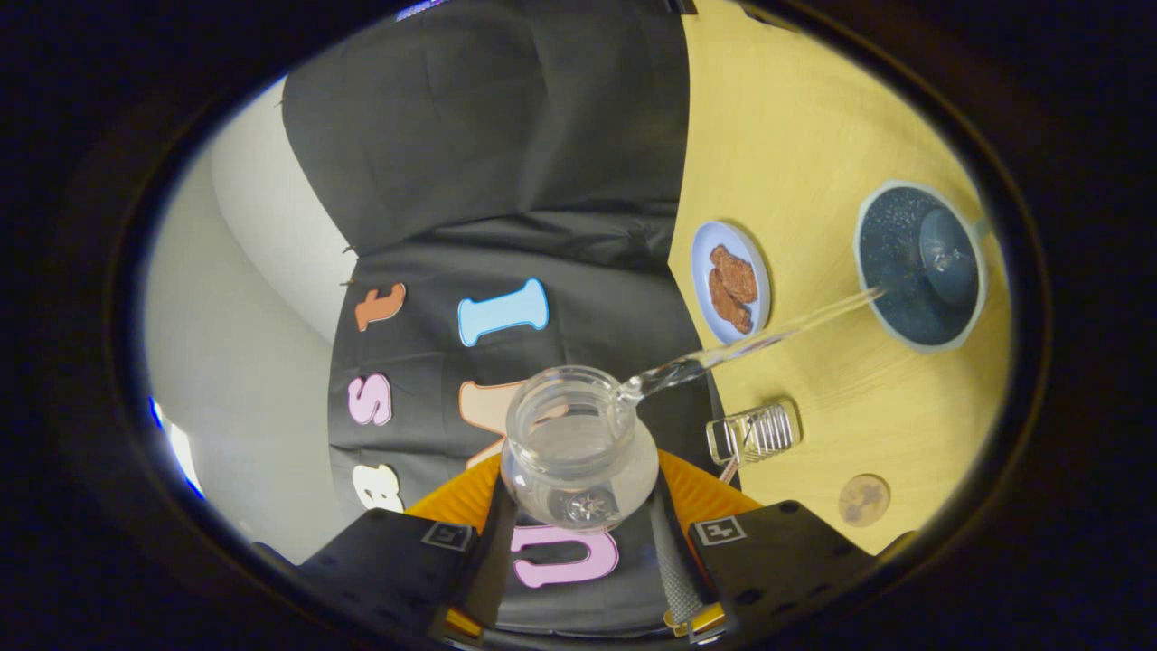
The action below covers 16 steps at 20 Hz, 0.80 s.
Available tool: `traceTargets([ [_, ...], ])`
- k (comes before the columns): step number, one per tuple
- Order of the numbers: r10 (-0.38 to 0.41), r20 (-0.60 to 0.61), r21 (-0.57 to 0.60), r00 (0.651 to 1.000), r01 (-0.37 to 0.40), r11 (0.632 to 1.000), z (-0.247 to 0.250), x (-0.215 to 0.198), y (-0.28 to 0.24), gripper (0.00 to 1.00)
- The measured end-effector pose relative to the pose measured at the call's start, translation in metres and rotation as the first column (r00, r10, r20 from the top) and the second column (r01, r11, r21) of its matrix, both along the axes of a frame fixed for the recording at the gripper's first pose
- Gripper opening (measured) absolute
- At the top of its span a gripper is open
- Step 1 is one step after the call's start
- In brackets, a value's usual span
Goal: Take the bottle from table, then pour the juice into the cup, finally place the bottle on the coaster
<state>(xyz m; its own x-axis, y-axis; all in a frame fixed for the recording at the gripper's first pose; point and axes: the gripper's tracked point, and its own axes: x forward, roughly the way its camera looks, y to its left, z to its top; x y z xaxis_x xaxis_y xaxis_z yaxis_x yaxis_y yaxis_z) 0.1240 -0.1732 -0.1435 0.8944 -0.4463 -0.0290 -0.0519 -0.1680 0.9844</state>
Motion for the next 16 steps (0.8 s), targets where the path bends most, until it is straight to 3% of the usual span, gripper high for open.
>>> traceTargets([
  [16,-0.050,0.040,0.081,0.998,0.047,0.996,0.0064,0.0066,-0.0050,0.73],
])
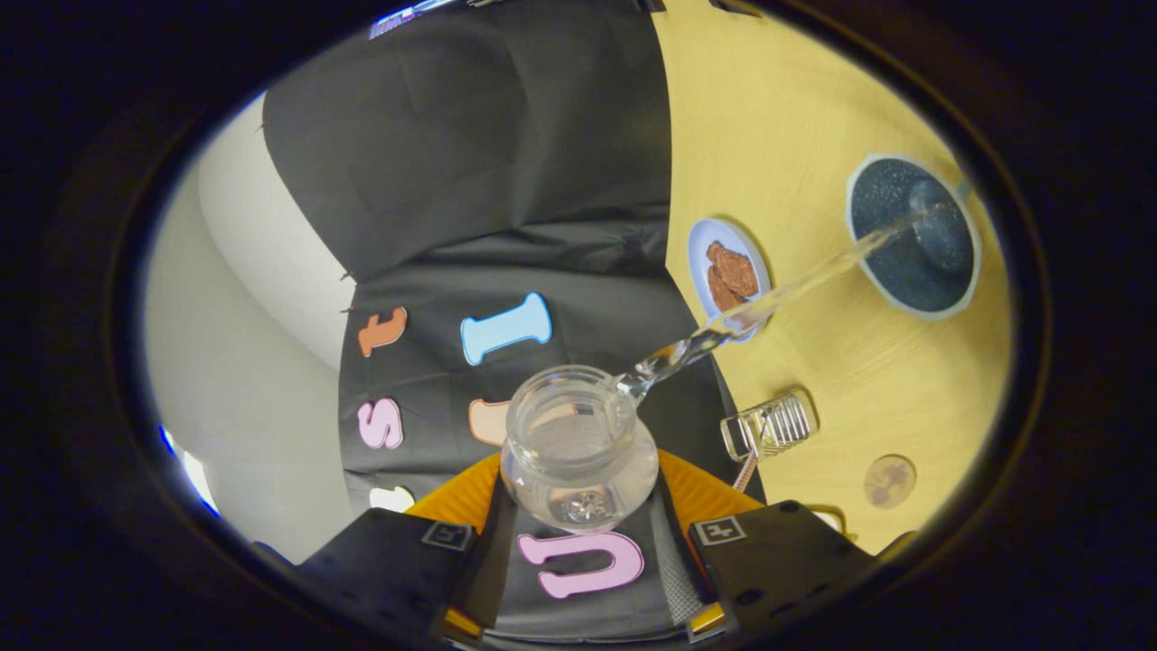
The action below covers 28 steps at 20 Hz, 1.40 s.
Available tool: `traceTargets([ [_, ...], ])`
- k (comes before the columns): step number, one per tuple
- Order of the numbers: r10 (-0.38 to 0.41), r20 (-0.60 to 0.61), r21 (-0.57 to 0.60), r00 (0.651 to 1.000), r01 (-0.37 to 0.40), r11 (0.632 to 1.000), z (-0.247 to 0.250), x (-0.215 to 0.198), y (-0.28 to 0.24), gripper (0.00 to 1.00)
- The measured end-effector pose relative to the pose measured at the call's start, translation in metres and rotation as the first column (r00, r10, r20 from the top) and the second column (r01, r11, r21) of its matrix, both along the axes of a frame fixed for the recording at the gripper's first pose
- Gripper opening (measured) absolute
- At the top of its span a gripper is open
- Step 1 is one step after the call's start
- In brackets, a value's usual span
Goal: Take the bottle from table, then pour the juice into the cup, finally place the bottle on the coaster
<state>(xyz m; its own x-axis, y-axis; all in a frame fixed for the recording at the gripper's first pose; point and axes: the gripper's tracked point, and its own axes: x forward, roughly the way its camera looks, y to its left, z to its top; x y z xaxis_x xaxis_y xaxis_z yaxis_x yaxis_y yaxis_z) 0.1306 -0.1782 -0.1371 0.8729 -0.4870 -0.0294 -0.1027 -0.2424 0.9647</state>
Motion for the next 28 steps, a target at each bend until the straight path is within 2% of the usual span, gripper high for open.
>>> traceTargets([
  [28,-0.116,0.038,0.188,0.993,0.107,0.976,0.004,-0.002,-0.015,0.74],
])
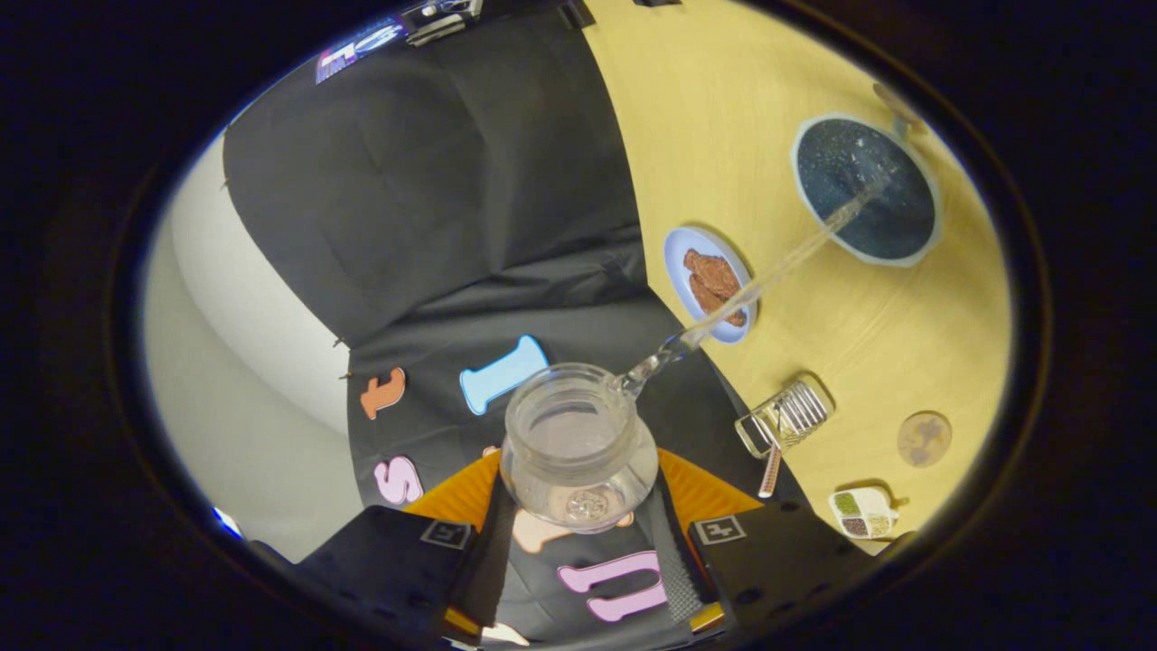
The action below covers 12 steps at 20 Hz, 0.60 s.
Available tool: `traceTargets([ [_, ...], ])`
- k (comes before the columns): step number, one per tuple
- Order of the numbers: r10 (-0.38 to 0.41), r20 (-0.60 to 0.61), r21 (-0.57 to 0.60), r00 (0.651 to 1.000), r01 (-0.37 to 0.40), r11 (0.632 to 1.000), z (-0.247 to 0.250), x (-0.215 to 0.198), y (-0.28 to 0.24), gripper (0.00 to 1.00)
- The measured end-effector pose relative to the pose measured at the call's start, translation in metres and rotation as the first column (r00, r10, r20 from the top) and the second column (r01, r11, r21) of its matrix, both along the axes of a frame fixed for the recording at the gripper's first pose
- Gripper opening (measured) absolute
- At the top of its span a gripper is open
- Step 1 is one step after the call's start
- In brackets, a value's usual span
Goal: Take the bottle from table, then pour the juice into the cup, finally place the bottle on the coaster
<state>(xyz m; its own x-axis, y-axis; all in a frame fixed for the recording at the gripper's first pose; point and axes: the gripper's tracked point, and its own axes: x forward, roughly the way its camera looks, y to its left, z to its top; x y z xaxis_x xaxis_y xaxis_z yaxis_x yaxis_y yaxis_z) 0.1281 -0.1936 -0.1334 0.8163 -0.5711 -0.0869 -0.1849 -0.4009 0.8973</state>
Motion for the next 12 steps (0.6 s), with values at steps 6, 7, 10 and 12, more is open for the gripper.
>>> traceTargets([
  [6,0.009,0.009,0.026,1.000,-0.009,1.000,0.001,-0.002,-0.001,0.74],
  [7,0.011,0.009,0.030,1.000,-0.011,0.999,0.000,-0.001,-0.003,0.74],
  [10,0.011,0.010,0.037,1.000,-0.011,0.999,0.000,0.000,-0.009,0.74],
  [12,0.000,0.013,0.044,1.000,-0.001,0.999,0.000,-0.001,-0.014,0.74],
])
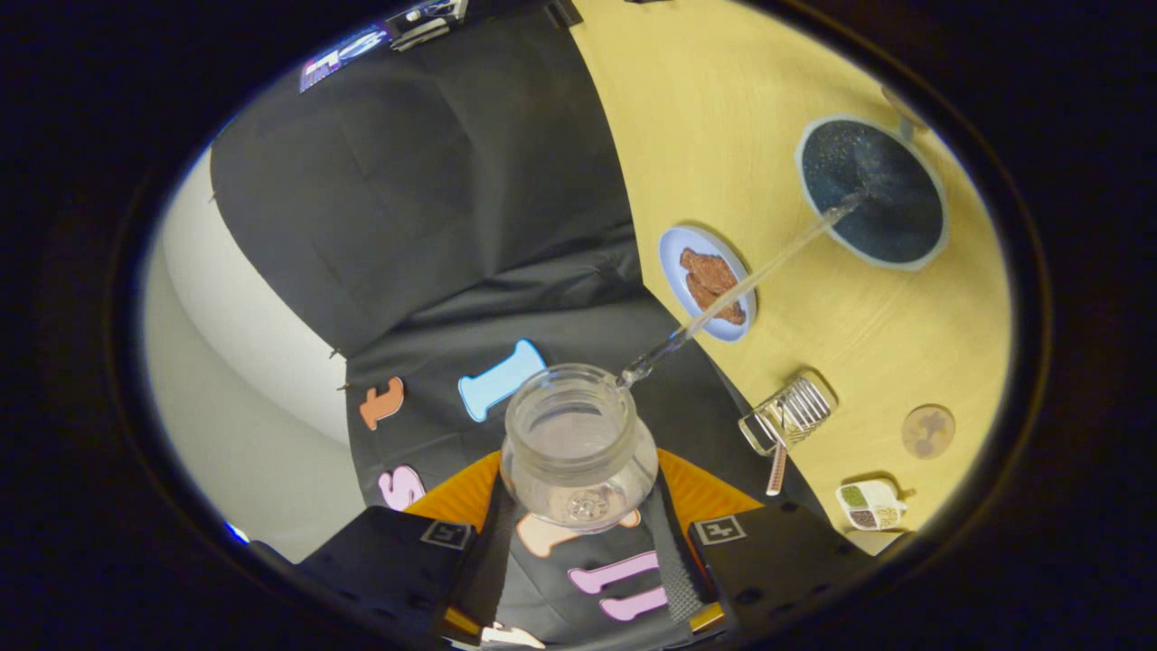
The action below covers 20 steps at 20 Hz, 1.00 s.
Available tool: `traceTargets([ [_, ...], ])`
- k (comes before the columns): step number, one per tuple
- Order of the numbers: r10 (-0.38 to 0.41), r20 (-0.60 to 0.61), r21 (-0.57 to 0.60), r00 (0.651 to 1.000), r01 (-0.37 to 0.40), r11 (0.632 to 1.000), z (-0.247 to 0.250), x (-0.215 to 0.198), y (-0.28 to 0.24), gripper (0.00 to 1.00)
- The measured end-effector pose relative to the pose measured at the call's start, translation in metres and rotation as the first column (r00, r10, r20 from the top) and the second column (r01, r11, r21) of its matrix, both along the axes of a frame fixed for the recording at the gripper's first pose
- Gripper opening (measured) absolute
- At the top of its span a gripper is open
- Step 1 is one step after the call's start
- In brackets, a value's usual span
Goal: Take the bottle from table, then pour the juice into the cup, finally place the bottle on the coaster
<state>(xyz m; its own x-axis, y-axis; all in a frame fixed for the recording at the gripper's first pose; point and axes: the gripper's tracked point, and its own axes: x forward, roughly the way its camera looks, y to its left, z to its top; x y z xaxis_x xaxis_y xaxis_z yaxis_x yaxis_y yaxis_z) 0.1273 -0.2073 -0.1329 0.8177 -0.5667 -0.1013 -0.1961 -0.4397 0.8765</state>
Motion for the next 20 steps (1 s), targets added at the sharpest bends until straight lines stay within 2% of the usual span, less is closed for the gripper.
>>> traceTargets([
  [11,0.005,-0.006,0.028,1.000,-0.005,1.000,-0.002,-0.001,0.000,0.74],
  [20,0.033,0.040,0.049,0.999,-0.035,0.998,0.003,-0.005,0.015,0.74],
])
